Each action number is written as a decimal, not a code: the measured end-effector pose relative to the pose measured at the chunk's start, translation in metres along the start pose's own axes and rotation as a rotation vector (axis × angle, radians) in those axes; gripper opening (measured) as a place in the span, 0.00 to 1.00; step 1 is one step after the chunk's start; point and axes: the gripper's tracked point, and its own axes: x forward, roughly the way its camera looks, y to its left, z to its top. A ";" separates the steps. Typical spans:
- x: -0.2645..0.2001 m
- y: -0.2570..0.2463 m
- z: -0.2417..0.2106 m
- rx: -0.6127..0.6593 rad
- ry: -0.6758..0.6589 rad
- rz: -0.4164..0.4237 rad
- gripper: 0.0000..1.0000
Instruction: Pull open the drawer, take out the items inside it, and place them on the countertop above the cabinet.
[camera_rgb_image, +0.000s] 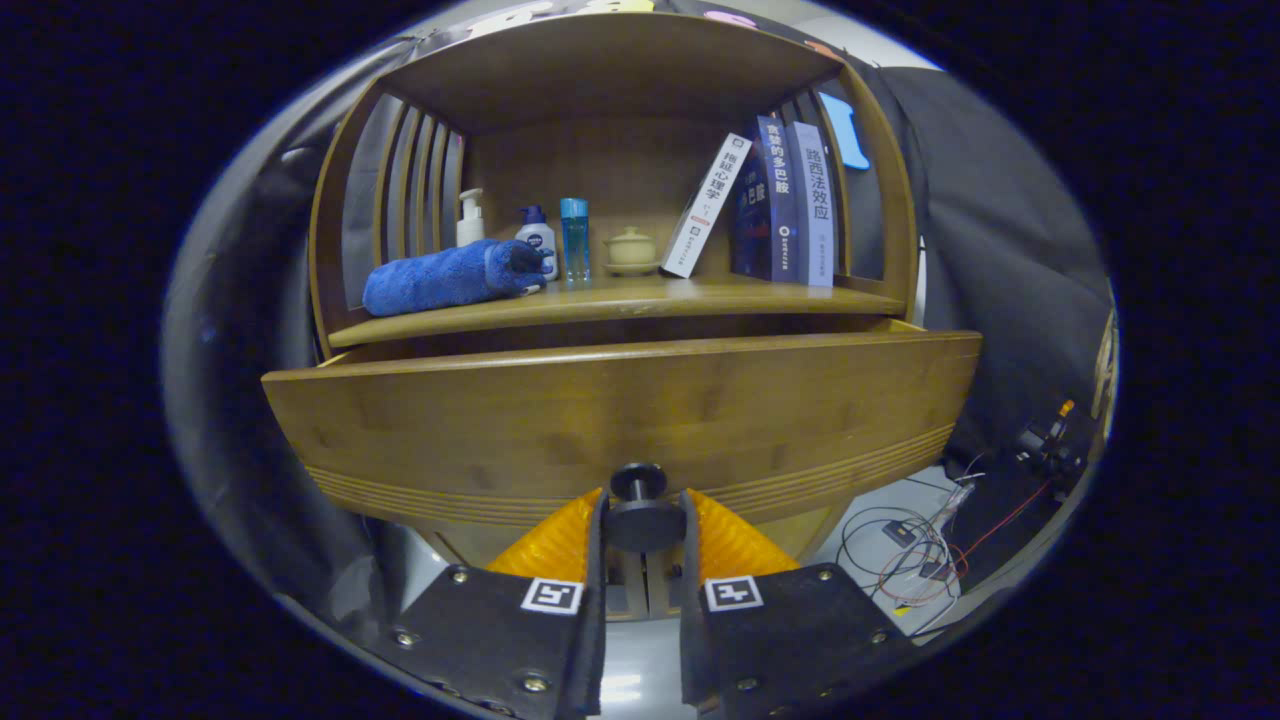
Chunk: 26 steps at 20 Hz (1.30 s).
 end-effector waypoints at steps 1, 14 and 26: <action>-0.006 -0.001 -0.002 0.001 0.001 -0.002 0.30; -0.061 -0.009 -0.028 0.001 0.024 -0.015 0.30; -0.093 0.010 0.051 0.089 -0.208 0.079 0.60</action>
